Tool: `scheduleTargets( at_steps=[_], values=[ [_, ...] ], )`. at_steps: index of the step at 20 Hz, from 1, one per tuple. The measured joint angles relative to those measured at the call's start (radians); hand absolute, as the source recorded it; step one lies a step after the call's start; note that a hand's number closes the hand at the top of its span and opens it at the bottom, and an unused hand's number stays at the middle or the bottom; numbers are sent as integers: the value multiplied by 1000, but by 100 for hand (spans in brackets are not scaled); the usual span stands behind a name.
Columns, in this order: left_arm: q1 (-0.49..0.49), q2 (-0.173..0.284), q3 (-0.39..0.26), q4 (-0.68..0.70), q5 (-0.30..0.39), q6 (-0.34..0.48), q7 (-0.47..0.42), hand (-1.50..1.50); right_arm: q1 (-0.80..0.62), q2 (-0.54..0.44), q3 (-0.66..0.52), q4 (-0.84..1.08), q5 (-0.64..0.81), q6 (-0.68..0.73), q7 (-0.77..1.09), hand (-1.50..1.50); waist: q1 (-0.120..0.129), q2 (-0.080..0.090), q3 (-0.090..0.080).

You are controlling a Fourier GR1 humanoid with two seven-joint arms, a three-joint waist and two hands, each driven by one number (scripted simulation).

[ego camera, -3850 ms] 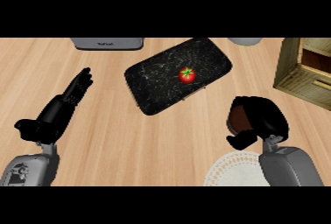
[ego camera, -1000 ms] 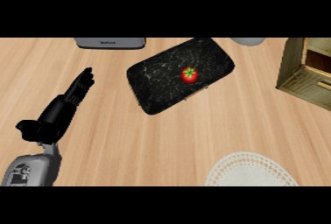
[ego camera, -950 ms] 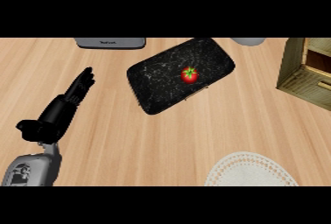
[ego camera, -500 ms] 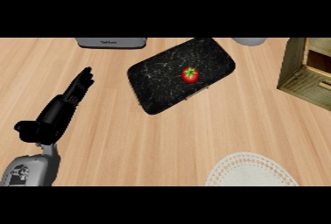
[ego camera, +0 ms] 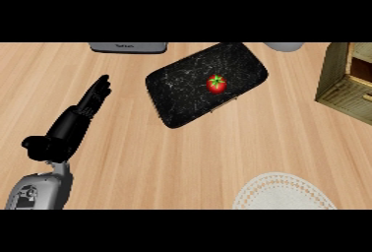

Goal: Pick the cupcake from the placemat and place it in the basket

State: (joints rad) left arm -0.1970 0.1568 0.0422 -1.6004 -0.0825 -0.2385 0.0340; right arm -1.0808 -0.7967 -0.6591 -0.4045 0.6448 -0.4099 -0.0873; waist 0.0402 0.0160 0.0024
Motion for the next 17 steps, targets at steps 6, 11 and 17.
scheduleTargets(
  at_steps=[6, 11, 17],
  values=[
    [-17, 4, 12, 32, -1, -1, -20, 0, -20, -39, -8, 70, -18, 0, -94, -150, 3, 2, 0],
    [-24, 7, 15, 51, -5, -2, -27, 0, -70, -77, -43, 96, -66, 36, -124, -150, 3, 2, 0],
    [-15, 11, 20, 36, 0, -8, -27, 0, -99, -125, -118, 124, -152, 66, -85, -150, -3, -2, 0]
  ],
)
